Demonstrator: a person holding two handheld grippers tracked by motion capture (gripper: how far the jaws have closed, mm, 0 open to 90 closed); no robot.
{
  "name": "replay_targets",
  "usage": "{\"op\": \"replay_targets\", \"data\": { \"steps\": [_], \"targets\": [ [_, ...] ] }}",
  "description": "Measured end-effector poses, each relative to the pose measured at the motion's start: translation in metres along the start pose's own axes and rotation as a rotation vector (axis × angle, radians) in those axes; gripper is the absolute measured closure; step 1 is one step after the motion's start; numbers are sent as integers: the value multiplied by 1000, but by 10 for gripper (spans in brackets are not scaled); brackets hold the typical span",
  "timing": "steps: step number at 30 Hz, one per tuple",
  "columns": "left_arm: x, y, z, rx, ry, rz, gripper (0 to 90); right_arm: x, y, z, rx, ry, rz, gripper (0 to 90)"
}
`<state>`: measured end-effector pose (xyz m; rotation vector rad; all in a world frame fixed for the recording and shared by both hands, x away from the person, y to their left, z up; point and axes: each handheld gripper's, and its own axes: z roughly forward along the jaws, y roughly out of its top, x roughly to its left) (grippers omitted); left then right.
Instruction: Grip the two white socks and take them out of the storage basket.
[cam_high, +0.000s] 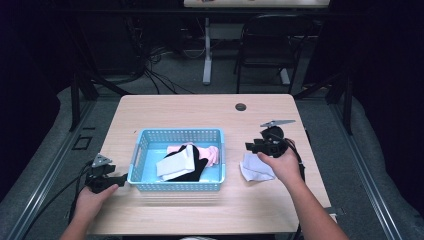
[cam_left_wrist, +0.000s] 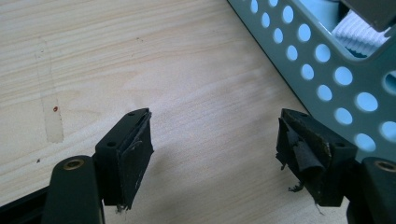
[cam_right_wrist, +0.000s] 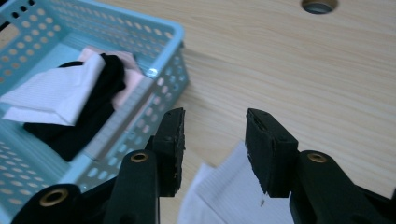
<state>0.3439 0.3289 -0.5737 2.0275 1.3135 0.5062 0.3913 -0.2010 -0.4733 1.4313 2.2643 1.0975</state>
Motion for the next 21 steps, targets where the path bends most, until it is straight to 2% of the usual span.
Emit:
{"op": "replay_targets", "data": {
  "steps": [7,14,16,21],
  "targets": [
    [0,0,0,-3,-1,-1,265,36,24,20,27,47,-79,577],
    [0,0,0,-5,-3,-2,265,76,42,47,59,97,-156,579],
    [1,0,-1,-4,-5,-2,265,85,45,54,63,102,-179,571],
    [1,0,-1,-5,-6,1,265,102,52,73,101,111,-200,566]
  ]
}}
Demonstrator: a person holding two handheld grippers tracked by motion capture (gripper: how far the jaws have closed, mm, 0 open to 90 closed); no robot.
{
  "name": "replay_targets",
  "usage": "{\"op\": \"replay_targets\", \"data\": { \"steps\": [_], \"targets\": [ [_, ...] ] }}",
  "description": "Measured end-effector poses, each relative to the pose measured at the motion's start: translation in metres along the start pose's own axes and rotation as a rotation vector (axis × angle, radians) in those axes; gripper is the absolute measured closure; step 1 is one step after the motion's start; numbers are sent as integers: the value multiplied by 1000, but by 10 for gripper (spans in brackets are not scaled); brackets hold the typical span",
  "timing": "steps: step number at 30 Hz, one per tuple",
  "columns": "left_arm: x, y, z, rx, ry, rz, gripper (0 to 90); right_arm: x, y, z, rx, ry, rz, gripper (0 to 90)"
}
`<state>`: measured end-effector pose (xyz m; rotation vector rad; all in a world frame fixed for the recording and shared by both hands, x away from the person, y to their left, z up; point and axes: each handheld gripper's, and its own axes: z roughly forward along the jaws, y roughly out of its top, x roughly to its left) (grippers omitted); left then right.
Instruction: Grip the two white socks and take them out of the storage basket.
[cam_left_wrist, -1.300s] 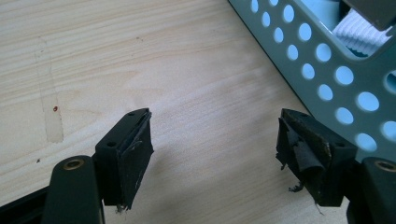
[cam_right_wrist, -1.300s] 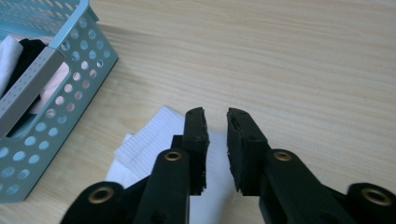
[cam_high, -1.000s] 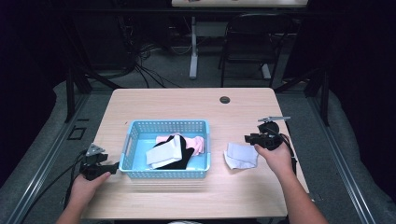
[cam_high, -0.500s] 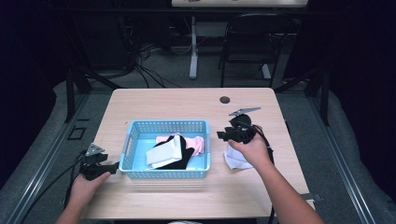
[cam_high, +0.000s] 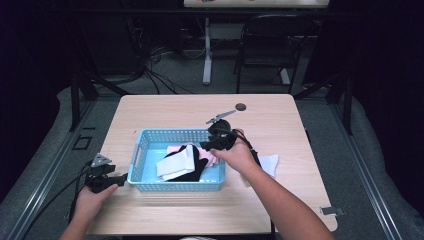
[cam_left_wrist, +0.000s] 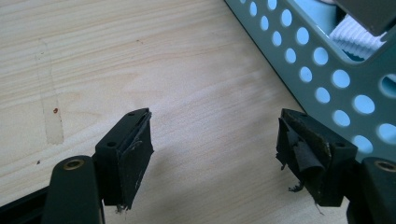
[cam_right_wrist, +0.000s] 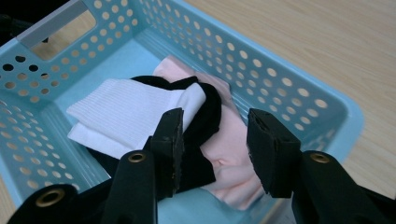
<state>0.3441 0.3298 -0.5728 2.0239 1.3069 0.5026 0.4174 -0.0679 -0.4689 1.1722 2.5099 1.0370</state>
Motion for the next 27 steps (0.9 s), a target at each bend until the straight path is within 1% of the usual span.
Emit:
{"op": "replay_targets", "data": {
  "steps": [1,2,5,9,12,14,15,16,17,19,22,23,26,27],
  "targets": [
    [0,0,0,1,0,0,265,1,2,4,-5,6,-2,569],
    [0,0,0,1,0,1,265,2,3,9,-1,16,8,573],
    [0,0,0,-2,0,-1,265,4,7,24,21,29,24,575],
    [0,0,0,-2,-1,0,265,7,9,42,46,27,44,571],
    [0,0,0,-3,-2,-1,265,9,11,53,67,38,68,562],
    [0,0,-1,-3,-4,1,265,10,11,61,81,37,76,559],
    [0,1,-1,-4,-5,0,265,11,11,65,80,35,85,559],
    [0,1,-1,-5,-5,-1,265,11,11,68,95,34,83,559],
    [0,1,-1,-6,-5,-2,265,11,11,71,96,28,87,560],
    [0,1,-1,-6,-5,-3,265,12,11,77,100,30,107,561],
    [0,1,-1,-8,-6,-3,265,12,12,85,116,29,118,562],
    [0,1,-1,-8,-6,-4,265,13,11,87,111,25,125,565],
    [0,1,-1,-10,-6,-5,265,14,12,92,129,22,107,596],
    [0,1,-1,-10,-6,-5,265,16,11,93,126,22,116,626]
  ]
}}
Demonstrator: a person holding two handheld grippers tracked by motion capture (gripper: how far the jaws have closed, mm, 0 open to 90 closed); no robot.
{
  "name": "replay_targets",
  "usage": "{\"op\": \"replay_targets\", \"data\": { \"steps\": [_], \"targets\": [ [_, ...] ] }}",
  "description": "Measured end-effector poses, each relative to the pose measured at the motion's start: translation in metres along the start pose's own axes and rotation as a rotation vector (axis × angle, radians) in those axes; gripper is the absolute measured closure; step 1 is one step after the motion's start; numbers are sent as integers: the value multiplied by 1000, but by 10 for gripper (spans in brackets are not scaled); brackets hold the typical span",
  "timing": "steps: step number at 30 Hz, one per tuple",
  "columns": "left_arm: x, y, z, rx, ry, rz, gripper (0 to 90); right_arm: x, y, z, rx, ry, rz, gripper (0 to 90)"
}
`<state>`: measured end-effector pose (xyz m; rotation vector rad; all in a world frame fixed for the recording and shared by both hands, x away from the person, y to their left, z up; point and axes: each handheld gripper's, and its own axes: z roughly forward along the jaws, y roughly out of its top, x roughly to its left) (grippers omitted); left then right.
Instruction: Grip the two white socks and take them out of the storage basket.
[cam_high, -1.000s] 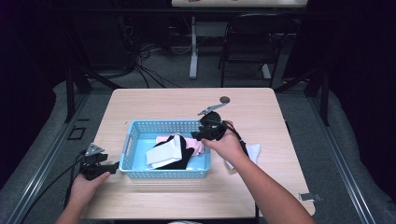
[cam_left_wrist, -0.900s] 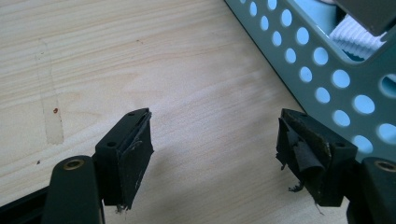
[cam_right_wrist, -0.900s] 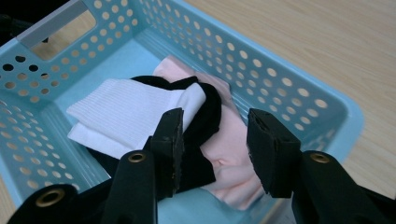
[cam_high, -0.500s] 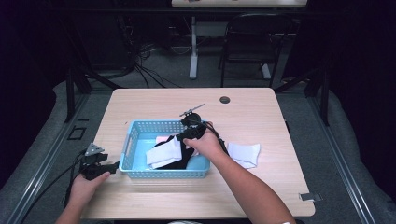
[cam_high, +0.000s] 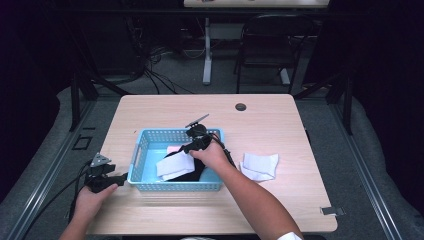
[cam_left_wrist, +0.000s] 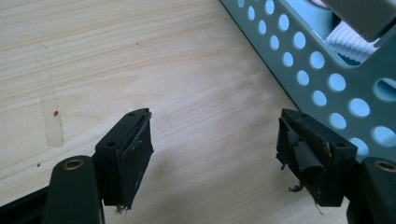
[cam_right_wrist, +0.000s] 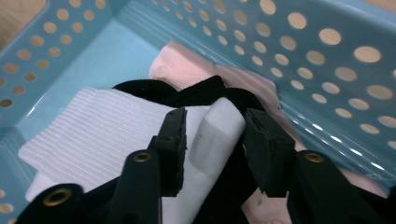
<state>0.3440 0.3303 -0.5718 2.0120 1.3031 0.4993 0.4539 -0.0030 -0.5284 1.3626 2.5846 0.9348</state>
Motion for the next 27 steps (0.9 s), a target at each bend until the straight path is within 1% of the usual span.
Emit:
{"op": "replay_targets", "data": {
  "steps": [1,2,3,4,5,6,7,8,9,10,12,14,15,20,23,24,27],
  "targets": [
    [0,0,0,1,0,1,265,0,0,0,9,-13,-16,670],
    [0,0,0,2,-1,1,265,1,1,0,13,-13,-22,705],
    [0,0,0,2,-1,2,265,1,0,0,4,-6,-23,744],
    [0,0,0,2,0,1,265,2,0,1,-2,-11,-18,781],
    [0,0,0,2,0,1,264,2,1,-1,26,-15,-40,803],
    [0,0,0,0,0,0,265,2,1,-2,22,-12,-36,818],
    [0,0,0,2,0,0,265,3,1,-2,16,-11,-35,826],
    [0,0,0,2,0,1,265,3,1,-3,25,-13,-51,832],
    [0,0,0,1,0,0,265,3,1,-4,21,-12,-54,836],
    [0,0,0,0,0,0,265,4,1,-5,5,-8,-48,838],
    [0,0,0,1,0,0,265,6,1,-8,-7,0,-54,842],
    [0,0,0,2,0,0,265,7,2,-13,-16,11,-68,844],
    [0,0,0,2,0,1,265,9,2,-15,-35,18,-65,844],
    [0,0,0,3,1,0,265,15,2,-32,-75,47,-104,847],
    [0,0,0,4,1,2,265,21,3,-43,-105,68,-114,848],
    [0,0,0,4,1,2,265,22,5,-49,-108,71,-128,849],
    [0,0,0,4,2,1,265,29,8,-64,-137,86,-157,849]
  ]
}}
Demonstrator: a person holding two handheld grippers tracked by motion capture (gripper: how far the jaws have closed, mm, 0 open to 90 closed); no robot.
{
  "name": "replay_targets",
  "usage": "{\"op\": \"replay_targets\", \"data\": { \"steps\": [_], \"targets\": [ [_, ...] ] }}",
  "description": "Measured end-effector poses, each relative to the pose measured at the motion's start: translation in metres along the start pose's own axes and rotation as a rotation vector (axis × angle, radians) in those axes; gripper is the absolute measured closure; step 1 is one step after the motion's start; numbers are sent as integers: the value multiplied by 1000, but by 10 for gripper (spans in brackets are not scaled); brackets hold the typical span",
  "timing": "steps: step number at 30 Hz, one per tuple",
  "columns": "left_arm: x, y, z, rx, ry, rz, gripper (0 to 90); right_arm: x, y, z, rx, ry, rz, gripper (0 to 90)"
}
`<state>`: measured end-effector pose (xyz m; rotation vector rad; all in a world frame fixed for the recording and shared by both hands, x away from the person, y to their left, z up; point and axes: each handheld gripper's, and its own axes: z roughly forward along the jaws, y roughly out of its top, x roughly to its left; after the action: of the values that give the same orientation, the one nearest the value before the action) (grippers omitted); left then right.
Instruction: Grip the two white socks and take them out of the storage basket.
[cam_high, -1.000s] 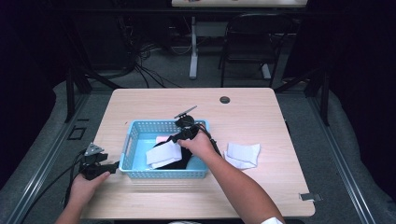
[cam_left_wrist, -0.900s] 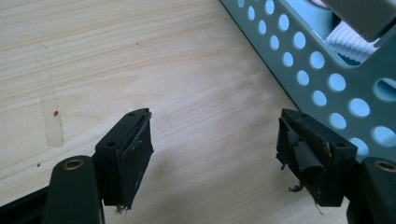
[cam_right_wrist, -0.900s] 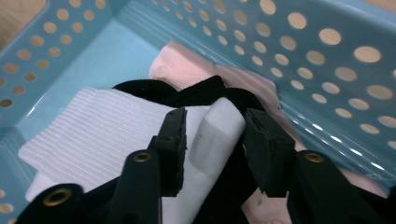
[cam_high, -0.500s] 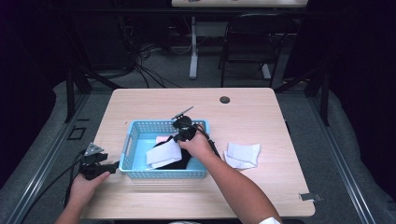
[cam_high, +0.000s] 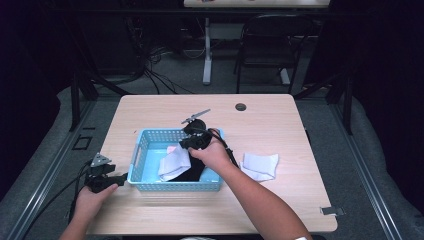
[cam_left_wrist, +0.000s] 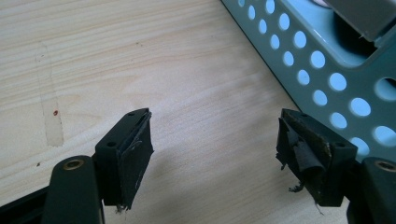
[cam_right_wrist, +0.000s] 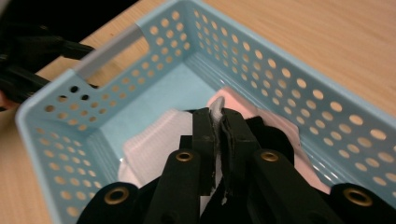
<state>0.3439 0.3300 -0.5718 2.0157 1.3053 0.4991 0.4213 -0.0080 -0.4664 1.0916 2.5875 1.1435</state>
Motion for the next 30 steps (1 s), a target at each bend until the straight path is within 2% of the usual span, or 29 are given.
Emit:
{"op": "replay_targets", "data": {
  "steps": [5,8,20,30],
  "targets": [
    [0,0,0,1,1,1,265,11,10,-22,-43,2,-51,850],
    [0,0,0,3,1,3,265,12,15,-32,-55,4,-62,850],
    [0,0,0,1,3,1,265,8,27,-68,-115,-10,-72,851],
    [0,0,0,4,4,4,265,6,19,-108,-160,-17,-81,851]
  ]
}}
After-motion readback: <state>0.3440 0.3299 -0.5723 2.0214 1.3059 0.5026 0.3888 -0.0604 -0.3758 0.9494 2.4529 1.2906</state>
